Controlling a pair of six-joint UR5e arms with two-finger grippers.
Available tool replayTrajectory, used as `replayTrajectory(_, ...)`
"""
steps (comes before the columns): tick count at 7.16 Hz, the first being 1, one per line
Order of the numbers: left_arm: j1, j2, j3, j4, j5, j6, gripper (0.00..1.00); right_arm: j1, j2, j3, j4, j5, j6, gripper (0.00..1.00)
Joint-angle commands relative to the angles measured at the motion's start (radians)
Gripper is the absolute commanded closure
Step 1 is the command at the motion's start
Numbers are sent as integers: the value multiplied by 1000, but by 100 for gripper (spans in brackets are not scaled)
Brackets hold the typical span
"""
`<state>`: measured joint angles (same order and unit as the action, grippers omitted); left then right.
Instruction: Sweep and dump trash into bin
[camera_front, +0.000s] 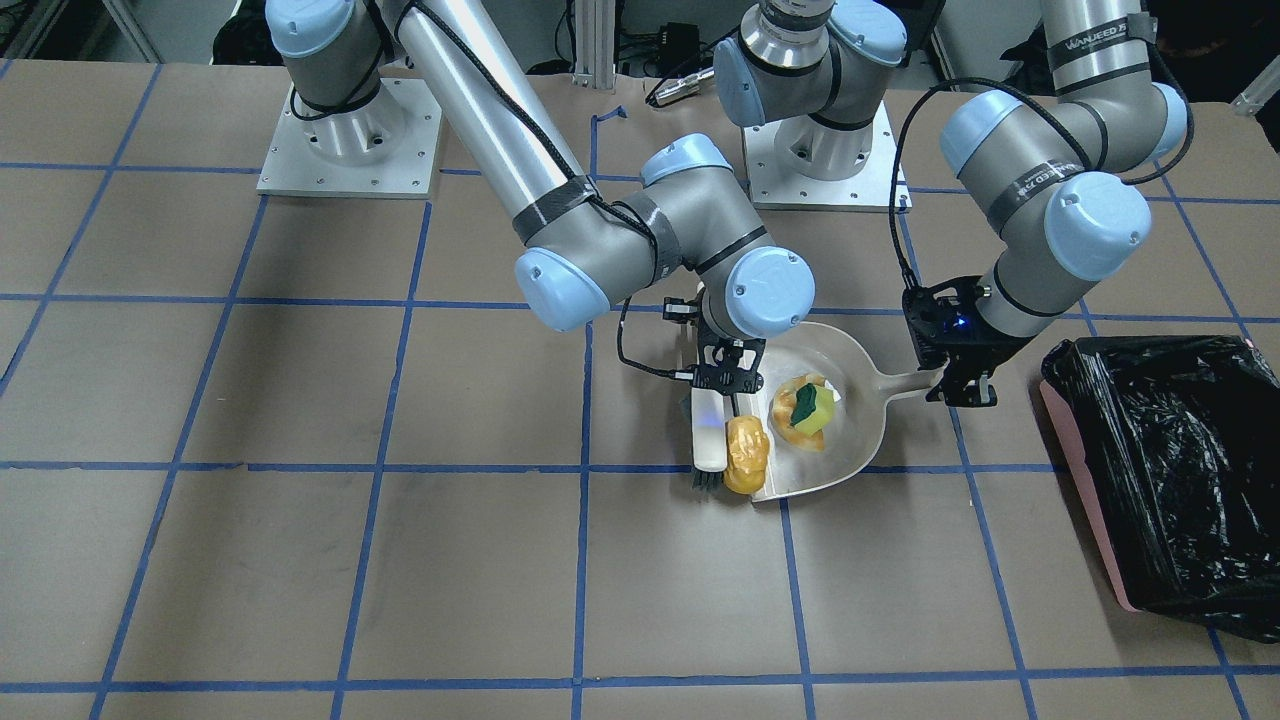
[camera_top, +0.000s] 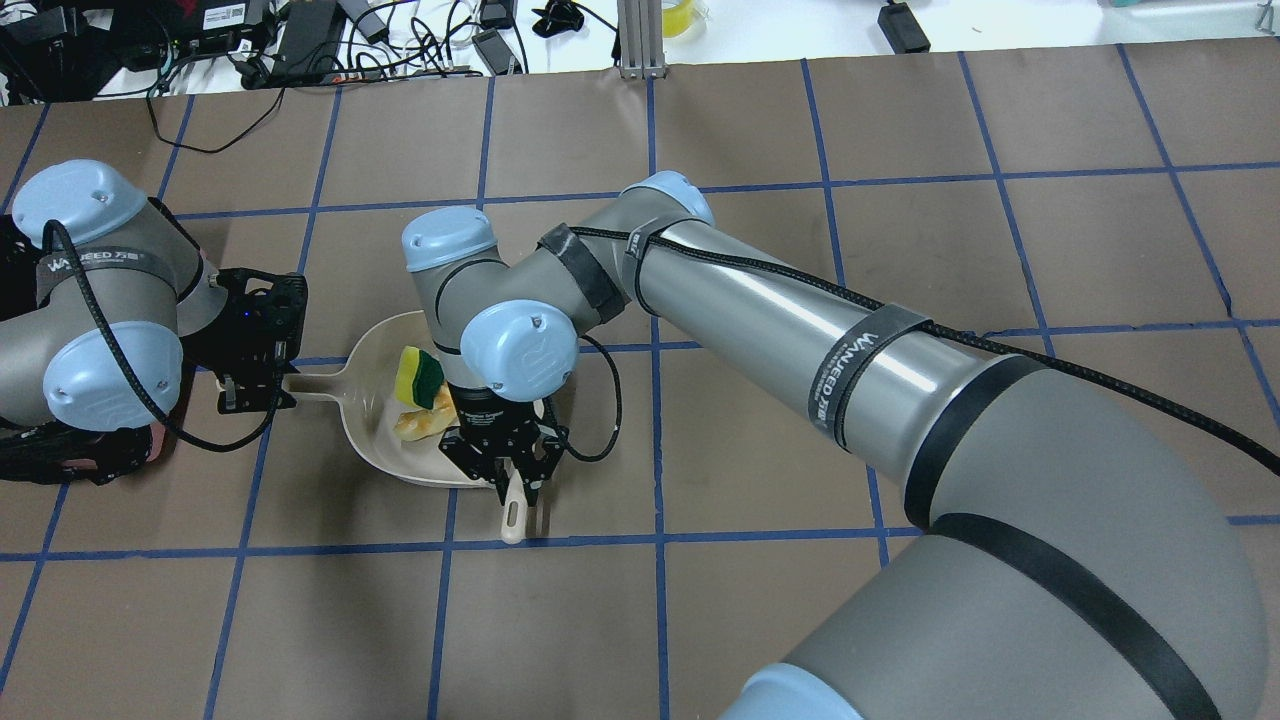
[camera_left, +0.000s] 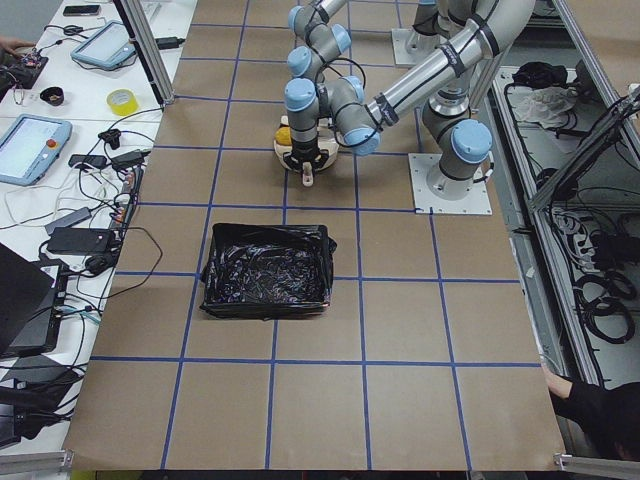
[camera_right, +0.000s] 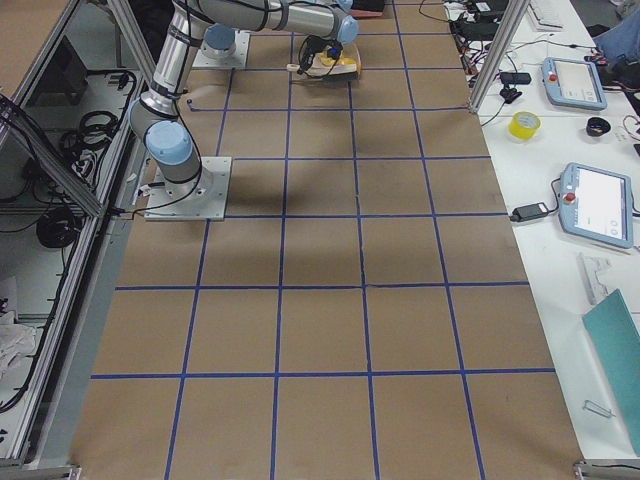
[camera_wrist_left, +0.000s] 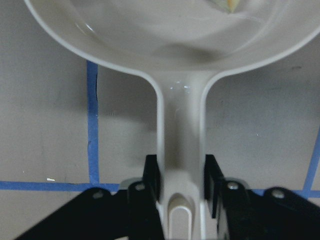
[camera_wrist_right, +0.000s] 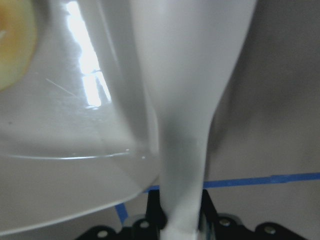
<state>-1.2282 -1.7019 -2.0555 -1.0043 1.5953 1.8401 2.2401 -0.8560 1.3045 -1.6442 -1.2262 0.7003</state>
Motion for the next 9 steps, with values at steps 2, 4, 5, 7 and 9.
replayTrajectory(2, 1, 2, 6, 3, 0, 13, 100, 35, 71, -119, -8, 34, 41, 97)
replayTrajectory(4, 10, 2, 12, -2, -12, 11, 100, 35, 68, -134, 10, 16, 30, 97)
replayTrajectory(5, 10, 1, 12, -3, -29, 8, 100, 26, 40, -137, 59, -33, 24, 97)
replayTrajectory(7, 13, 1, 12, -5, -58, 8, 100, 12, -9, -129, 96, -78, 22, 95)
replayTrajectory(9, 51, 1, 12, -8, -125, 8, 100, -92, -61, -114, 173, -113, 5, 96)
